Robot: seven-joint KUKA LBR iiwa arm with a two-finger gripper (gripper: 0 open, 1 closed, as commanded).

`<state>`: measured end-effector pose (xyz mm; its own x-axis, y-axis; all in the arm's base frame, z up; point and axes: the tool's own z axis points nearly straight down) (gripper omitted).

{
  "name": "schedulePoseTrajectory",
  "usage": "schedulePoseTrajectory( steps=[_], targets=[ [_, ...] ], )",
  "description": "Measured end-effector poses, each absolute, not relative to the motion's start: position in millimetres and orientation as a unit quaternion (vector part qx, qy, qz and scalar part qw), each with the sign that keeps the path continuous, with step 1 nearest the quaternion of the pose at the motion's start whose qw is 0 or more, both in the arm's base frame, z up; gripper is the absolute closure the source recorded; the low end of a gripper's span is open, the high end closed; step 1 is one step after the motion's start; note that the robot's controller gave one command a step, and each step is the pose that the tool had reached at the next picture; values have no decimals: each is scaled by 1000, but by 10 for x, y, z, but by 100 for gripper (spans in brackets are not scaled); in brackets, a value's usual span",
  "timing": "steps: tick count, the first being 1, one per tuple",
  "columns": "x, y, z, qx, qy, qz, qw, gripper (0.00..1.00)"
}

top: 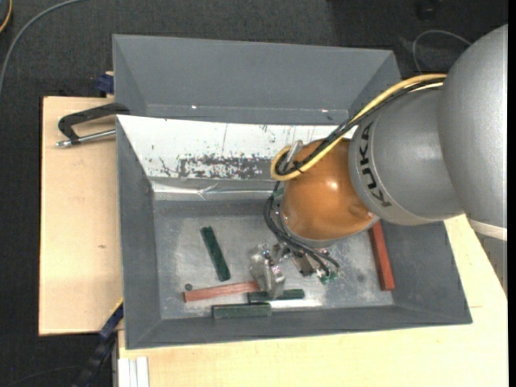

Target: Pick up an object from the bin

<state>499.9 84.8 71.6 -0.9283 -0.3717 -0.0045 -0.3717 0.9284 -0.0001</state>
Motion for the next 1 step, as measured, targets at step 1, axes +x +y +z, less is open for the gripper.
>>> schedulePoseTrajectory(
  steps=[1],
  targets=[
    [5053, 1410, 945, -448, 894, 1, 3, 100]
  ],
)
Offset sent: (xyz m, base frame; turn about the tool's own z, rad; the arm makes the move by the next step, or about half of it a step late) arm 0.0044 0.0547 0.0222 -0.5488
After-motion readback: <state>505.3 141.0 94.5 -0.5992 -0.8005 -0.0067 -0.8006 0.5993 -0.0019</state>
